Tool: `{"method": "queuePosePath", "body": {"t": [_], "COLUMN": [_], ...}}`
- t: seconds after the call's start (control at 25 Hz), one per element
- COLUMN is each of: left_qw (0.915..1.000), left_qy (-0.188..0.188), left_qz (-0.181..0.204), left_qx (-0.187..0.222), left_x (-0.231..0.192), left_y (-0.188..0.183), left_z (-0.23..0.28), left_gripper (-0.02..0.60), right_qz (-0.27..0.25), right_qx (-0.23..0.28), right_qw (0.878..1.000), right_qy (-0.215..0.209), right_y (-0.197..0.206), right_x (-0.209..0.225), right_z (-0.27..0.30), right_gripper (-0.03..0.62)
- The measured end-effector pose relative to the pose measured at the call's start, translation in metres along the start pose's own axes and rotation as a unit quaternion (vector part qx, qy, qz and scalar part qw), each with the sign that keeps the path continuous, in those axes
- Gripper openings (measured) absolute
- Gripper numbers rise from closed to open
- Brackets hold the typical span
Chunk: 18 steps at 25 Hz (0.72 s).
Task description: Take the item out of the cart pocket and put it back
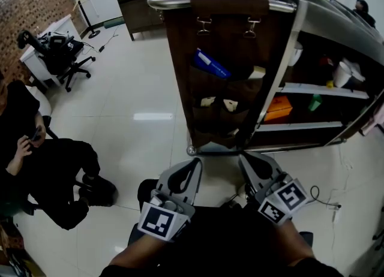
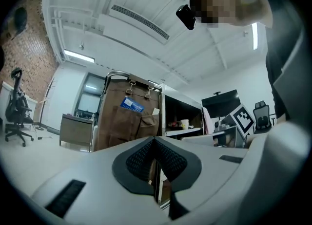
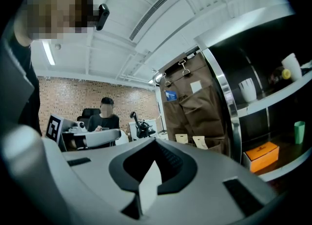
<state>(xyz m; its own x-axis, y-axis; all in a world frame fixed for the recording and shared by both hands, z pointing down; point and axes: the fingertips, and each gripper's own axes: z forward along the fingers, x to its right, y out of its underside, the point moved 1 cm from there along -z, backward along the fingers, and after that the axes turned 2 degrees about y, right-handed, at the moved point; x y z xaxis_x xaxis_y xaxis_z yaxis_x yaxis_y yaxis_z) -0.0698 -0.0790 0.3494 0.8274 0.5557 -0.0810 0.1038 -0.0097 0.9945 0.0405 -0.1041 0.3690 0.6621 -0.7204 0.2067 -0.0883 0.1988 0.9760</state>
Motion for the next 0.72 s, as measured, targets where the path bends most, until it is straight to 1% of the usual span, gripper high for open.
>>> {"method": "queuePosePath", "body": {"t": [0.16, 0.72], "left_qw": [1.0000, 0.9999], "left_qy": [0.006, 0.010], "left_qz": [-0.003, -0.007], "left_qx": [-0.002, -0.006], "left_x": [0.0050, 0.0054], "left_y": [0.0013, 0.0024], "left_z": [0.0017, 0.0047], "left_gripper": [0.000, 0.000], "right_qz": [0.002, 0.001], "right_qx": [0.002, 0.000], "right_qw": [1.000, 1.000], "right_qy": [-0.003, -0.001], "right_y": [-0.0002, 0.0010], "right_x": [-0.0009, 0.0013], "right_z": [0.0014, 0.0024], "right_gripper": [0.012, 0.012]}}
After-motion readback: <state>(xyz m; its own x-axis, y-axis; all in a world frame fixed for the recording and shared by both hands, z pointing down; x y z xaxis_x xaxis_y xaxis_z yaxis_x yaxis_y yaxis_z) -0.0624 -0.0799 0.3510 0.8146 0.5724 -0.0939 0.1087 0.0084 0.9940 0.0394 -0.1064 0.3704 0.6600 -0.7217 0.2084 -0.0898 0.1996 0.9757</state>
